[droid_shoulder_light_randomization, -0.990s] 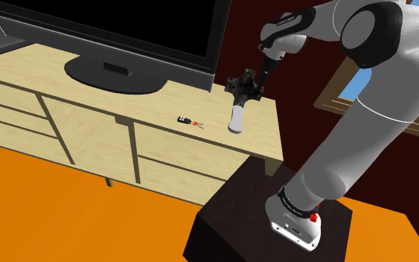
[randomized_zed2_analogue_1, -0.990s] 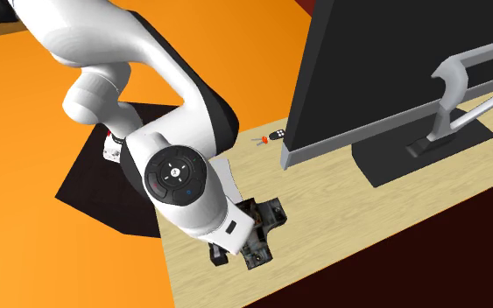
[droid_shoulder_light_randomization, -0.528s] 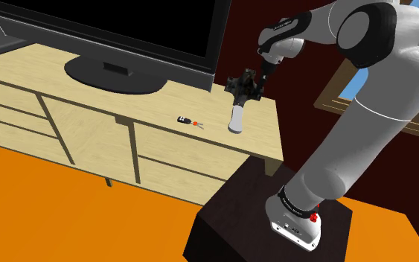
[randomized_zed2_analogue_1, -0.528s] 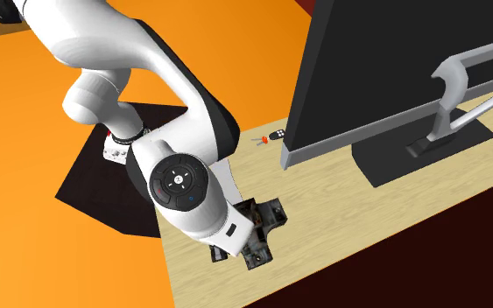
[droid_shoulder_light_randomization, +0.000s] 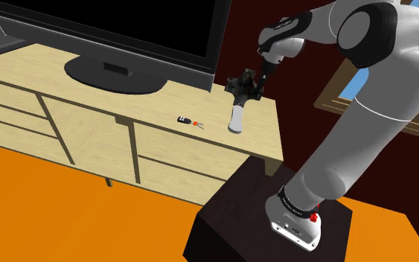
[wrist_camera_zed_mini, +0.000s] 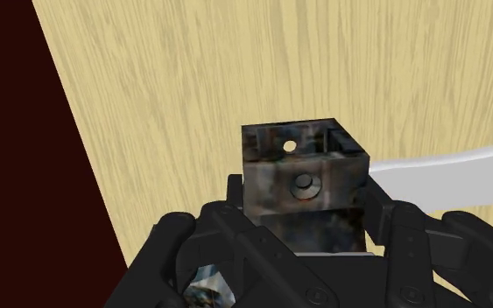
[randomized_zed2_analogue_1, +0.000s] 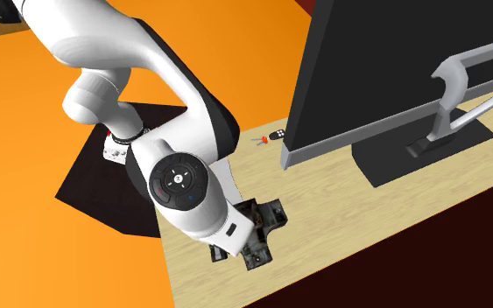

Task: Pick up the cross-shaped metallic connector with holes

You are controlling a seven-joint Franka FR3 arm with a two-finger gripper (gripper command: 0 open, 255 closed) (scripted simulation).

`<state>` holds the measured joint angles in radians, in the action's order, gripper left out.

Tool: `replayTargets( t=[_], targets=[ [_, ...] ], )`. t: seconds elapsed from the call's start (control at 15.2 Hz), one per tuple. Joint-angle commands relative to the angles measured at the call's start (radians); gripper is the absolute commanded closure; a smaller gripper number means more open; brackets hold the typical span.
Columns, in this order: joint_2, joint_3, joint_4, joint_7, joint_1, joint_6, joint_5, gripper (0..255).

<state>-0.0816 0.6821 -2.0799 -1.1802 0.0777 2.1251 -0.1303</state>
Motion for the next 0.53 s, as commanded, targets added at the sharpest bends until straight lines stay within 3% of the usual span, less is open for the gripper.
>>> replayTargets(
  t=[0.0, 0.46],
  targets=[
    [0.010, 0.001, 0.010, 0.007, -0.001, -0.018, 0.009, 255],
    [0.053, 0.002, 0.066, 0.036, -0.006, -0.105, 0.045, 255]
  ],
)
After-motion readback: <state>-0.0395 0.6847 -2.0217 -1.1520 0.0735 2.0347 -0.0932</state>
